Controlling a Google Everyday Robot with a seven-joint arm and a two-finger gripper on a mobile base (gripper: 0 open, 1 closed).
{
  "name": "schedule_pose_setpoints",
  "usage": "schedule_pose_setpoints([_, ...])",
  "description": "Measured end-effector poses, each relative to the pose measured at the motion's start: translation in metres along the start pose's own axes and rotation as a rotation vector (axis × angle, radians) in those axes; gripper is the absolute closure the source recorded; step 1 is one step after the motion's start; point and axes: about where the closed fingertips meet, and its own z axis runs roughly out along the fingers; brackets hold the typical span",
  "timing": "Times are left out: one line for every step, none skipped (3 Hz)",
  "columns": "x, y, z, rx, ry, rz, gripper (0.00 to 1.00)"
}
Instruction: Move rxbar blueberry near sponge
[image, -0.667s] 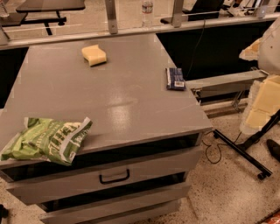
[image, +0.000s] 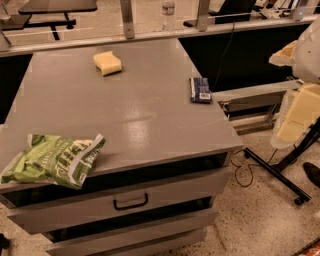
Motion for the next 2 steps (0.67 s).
schedule_pose_setpoints([-0.017,-0.044,0.02,0.025,-0.139,-0.103,0.0])
schedule_pose_setpoints([-0.042,-0.091,0.041,0.031,-0.244,-0.195,0.0])
